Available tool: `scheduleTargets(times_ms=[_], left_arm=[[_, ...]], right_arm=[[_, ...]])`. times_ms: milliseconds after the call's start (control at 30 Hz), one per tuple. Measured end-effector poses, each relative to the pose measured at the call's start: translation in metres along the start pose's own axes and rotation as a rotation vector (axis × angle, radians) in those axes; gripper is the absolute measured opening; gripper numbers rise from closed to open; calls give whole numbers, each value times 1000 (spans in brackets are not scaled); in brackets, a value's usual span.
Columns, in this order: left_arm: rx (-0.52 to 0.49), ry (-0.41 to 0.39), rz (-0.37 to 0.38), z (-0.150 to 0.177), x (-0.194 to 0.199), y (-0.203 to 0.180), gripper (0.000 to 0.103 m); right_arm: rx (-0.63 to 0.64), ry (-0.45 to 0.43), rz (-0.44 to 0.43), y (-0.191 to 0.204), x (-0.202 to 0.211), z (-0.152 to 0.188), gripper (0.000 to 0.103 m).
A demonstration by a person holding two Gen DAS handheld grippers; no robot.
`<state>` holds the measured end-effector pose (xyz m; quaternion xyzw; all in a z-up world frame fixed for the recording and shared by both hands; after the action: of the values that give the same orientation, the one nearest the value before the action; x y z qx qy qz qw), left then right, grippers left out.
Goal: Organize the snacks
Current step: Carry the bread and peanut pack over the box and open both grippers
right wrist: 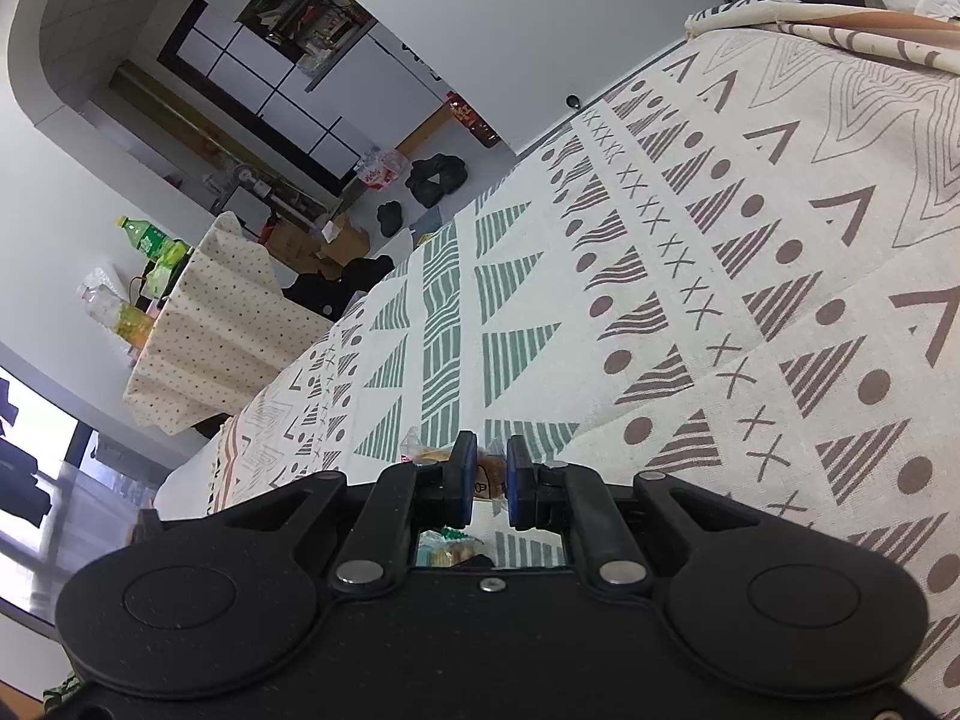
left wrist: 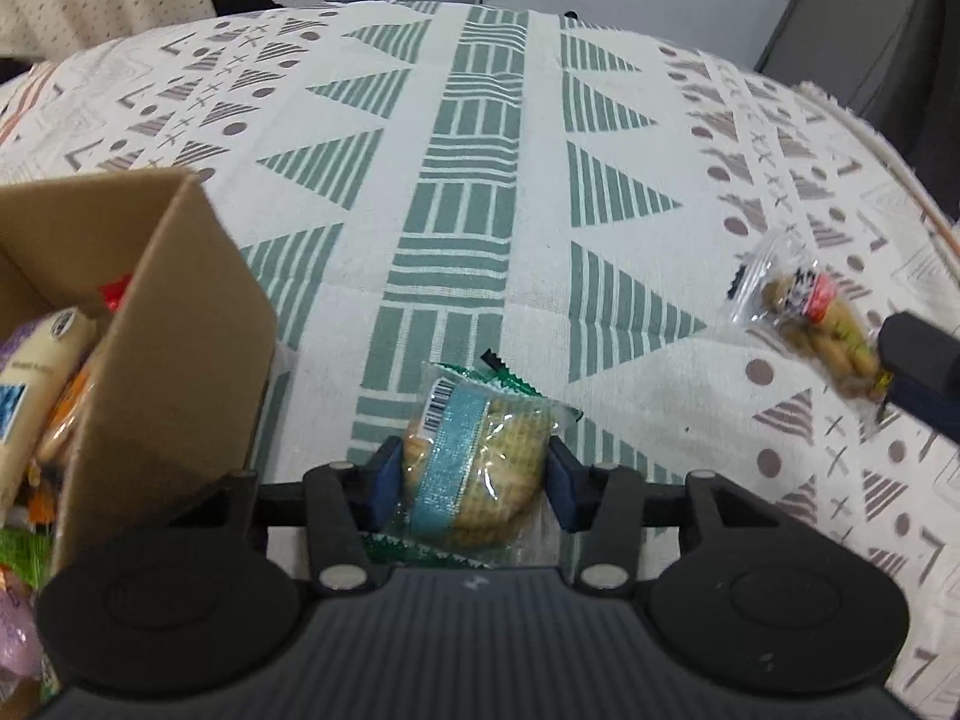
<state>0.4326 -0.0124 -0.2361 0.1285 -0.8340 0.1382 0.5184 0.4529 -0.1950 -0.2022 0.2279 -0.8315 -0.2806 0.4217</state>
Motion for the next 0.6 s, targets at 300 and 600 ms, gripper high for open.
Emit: scheduleTargets(times_ms=[300, 600], left_arm=[[45, -43, 34, 0, 37, 7, 48], [94, -116, 69, -5, 87, 14, 48]], right_arm=[[22, -6, -33, 16, 6, 3, 11], [66, -9, -99, 46, 11, 10, 11]])
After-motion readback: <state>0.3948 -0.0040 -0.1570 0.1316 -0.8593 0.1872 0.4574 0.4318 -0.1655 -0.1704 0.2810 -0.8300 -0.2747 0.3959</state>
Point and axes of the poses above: each gripper's, at about its wrist camera, not at the fingertips, and x roughly against the way its jaws point, y to its left, z to its underside, the point moved 2 cm from there along -x, roughly the way its jaws point, and after that the axes turned 1 degree about -y, right-handed, at the moved point
